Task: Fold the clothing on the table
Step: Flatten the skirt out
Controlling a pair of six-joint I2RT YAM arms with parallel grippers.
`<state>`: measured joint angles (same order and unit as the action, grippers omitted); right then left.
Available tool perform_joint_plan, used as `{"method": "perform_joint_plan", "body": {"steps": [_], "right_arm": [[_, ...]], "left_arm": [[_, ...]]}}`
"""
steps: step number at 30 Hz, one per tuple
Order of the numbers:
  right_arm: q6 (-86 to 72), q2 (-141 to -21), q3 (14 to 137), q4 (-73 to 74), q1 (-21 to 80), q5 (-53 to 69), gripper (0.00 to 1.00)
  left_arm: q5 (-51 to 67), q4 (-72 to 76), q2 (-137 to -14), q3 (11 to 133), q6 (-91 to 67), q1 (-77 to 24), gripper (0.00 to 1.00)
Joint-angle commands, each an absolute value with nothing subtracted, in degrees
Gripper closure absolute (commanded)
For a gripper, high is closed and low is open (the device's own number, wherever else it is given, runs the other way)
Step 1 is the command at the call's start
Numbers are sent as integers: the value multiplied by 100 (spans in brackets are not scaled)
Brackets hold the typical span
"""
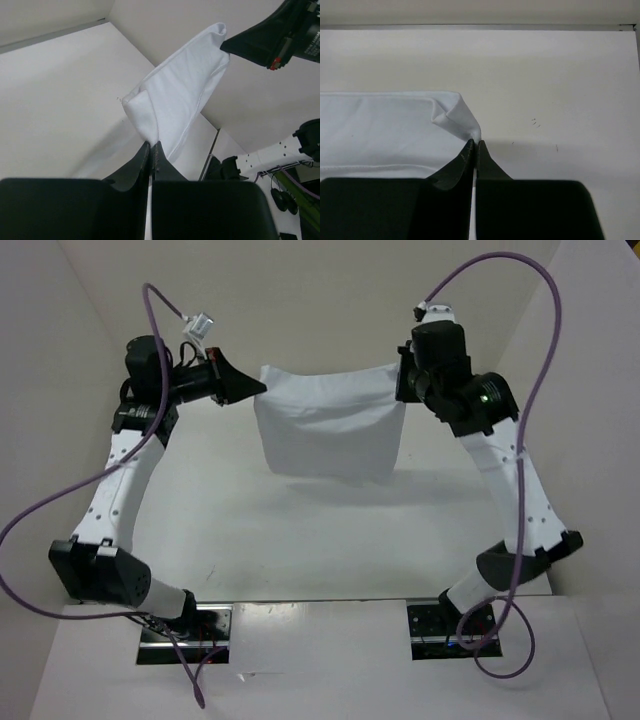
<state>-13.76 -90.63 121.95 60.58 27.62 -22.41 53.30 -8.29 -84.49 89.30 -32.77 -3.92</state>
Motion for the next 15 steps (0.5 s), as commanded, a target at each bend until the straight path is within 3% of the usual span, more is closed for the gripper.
{"method": "perform_joint_plan", "body": {"steps": [1, 7, 15], "right_arm": [[-1371, -8149, 11893, 6170, 2821, -1961, 100], [-1371, -8357, 11181, 5907, 2541, -1635, 100], [-1239, -10193, 10854, 4984, 2137, -1143, 100]], "left_arm": [[5599, -1079, -7491, 8798, -2989, -343, 100], [5160, -1336, -7593, 8272, -2918, -238, 100], [4633, -915, -9815, 8313, -2918, -237, 100]]}}
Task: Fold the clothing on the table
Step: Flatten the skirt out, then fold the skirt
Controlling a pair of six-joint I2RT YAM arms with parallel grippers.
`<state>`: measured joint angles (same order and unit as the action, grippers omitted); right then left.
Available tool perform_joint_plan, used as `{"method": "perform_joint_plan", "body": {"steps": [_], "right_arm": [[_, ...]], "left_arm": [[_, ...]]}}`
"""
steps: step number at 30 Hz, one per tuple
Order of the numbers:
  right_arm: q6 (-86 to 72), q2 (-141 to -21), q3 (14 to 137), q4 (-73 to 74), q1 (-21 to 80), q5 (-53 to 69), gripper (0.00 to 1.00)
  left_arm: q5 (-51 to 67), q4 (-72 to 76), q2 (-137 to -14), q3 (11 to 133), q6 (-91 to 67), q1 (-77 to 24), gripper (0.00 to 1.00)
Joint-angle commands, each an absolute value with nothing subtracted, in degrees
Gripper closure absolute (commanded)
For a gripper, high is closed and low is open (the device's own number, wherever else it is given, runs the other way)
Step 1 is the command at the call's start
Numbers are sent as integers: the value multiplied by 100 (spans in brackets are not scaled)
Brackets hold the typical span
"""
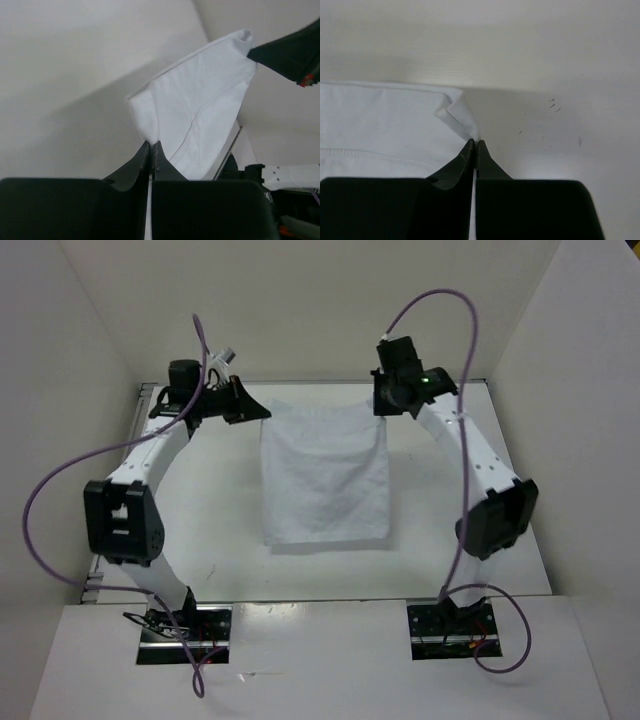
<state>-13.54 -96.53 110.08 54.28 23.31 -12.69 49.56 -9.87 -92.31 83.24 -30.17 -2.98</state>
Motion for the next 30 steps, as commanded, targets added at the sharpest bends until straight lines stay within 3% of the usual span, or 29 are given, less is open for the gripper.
{"method": "perform_joint_plan", "body": {"steps": [1, 8, 13, 30], "right_arm": [[-1239, -10369, 10933, 4818, 2084, -1143, 100], [-1170, -11732, 11671, 4535, 1837, -1143, 100], [-1169, -11743, 11681, 4430, 1837, -993, 100], [-1547, -10055, 8658, 3780, 1837, -421, 100]], "left_arm": [[4527, -844, -10009, 8384, -2988, -237, 100], [3929, 614, -11195, 8542, -3717, -237, 100], [4156, 667, -11514, 8807, -3718, -237, 100], [3814, 580, -10134, 6777, -3331, -492, 100]]}}
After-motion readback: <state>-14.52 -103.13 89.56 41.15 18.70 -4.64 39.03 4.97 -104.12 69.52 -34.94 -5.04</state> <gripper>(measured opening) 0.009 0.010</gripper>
